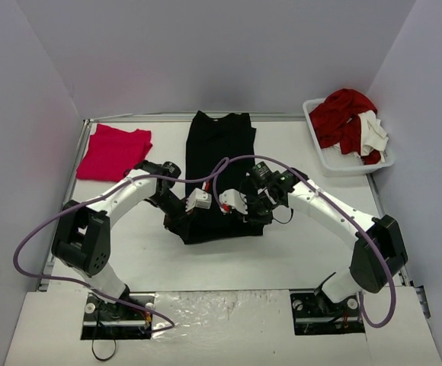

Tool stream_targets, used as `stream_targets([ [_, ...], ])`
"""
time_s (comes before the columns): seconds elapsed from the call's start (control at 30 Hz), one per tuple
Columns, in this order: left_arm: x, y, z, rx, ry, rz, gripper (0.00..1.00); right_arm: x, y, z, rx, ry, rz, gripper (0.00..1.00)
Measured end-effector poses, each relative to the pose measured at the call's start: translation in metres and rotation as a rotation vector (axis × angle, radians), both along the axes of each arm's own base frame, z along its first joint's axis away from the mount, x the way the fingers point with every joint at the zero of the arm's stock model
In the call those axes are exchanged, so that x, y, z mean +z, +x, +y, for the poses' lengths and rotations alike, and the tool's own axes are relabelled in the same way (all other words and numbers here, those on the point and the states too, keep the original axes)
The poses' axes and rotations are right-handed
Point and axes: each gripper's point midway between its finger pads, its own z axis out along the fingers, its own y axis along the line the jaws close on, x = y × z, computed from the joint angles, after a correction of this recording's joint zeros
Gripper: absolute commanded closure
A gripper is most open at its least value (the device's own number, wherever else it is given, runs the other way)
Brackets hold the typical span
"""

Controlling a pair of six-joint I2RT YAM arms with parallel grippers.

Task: Fold and stack the t-shirts
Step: Grab the bottom of the folded rectangular tshirt with both arms

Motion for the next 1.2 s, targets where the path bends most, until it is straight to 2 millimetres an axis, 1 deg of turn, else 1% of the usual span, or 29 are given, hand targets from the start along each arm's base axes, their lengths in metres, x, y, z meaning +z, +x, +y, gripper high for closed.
stream_targets([
  [0.17,-0.001,0.015,-0.001,0.046,0.016,-0.076,0.98,0.009,0.022,-0.001,-0.036,0.018,-0.028,1.00],
  [0.37,-0.005,0.033,0.001,0.093,0.058,-0.141,0.98,0.005,0.040,-0.001,-0.063,0.018,-0.030,1.00],
  [0.5,0.004,0.053,0.000,0.116,0.078,-0.205,0.98,0.006,0.054,0.001,-0.080,0.023,-0.040,1.00],
  [0.67,0.020,0.082,-0.004,0.143,0.080,-0.284,0.98,0.013,0.078,0.001,-0.112,0.039,-0.068,1.00],
  [0.77,0.025,0.095,-0.007,0.150,0.083,-0.309,0.98,0.016,0.092,0.001,-0.125,0.047,-0.083,1.00],
  [0.97,0.030,0.121,-0.010,0.169,0.095,-0.334,0.98,0.022,0.121,0.002,-0.151,0.057,-0.109,1.00],
  [1.2,0.032,0.148,-0.008,0.196,0.104,-0.341,0.98,0.020,0.156,0.008,-0.161,0.064,-0.133,1.00],
])
